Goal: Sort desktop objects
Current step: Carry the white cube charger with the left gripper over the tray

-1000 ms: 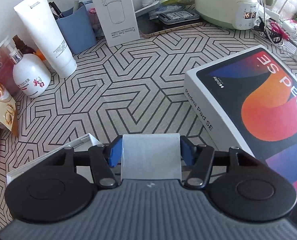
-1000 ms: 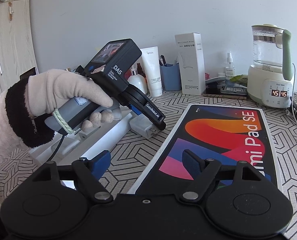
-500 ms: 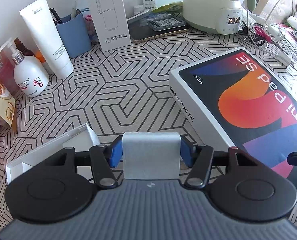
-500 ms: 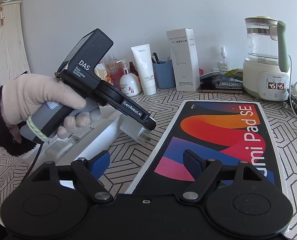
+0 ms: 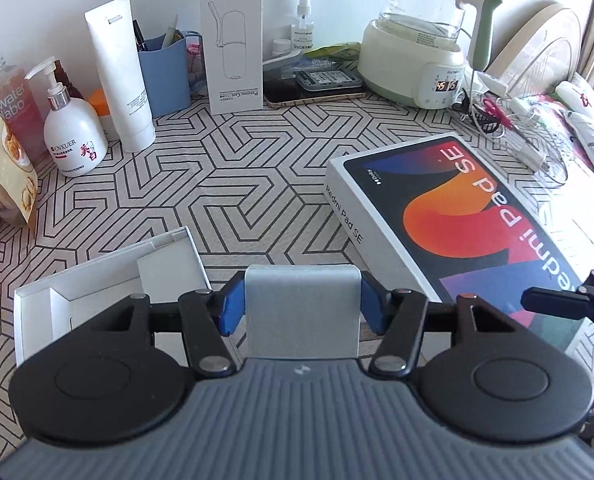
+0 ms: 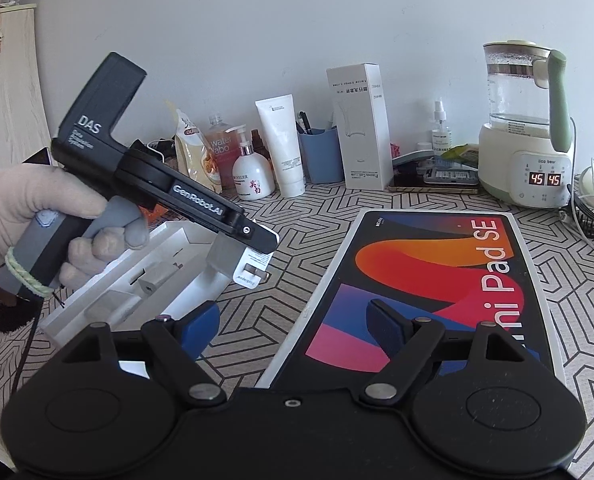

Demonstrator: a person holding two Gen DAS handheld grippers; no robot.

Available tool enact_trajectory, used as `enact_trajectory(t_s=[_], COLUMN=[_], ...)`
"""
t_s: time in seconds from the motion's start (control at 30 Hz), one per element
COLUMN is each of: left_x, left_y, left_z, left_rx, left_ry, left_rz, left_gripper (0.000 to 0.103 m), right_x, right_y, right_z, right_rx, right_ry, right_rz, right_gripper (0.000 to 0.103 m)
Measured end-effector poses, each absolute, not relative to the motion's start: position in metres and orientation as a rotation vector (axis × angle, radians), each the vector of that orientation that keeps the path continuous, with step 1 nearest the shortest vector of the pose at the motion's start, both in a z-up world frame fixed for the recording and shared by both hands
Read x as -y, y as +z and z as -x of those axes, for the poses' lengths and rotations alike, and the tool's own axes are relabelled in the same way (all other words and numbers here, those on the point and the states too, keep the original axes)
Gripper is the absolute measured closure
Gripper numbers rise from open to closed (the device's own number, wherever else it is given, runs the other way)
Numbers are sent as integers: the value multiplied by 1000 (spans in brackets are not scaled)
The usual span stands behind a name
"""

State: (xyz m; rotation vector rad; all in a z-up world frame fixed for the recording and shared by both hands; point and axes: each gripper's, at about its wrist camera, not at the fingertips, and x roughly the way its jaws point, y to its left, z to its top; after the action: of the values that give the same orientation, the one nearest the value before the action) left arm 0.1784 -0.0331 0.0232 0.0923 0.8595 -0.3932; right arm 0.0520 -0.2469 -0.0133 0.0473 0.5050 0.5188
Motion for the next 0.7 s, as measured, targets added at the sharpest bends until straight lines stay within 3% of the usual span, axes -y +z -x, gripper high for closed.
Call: enact_trajectory(t_s=[0.7], left_x=[-85], left_y=[23], left_z=[-179], left_rx=[-842], left_ry=[-249], left_rz=[77], left_gripper=[46], right_x=[205], right_y=[-6], right_z=[-60], right_rx=[-544], right_ry=[521], right_rz=[-56], right_gripper=[18])
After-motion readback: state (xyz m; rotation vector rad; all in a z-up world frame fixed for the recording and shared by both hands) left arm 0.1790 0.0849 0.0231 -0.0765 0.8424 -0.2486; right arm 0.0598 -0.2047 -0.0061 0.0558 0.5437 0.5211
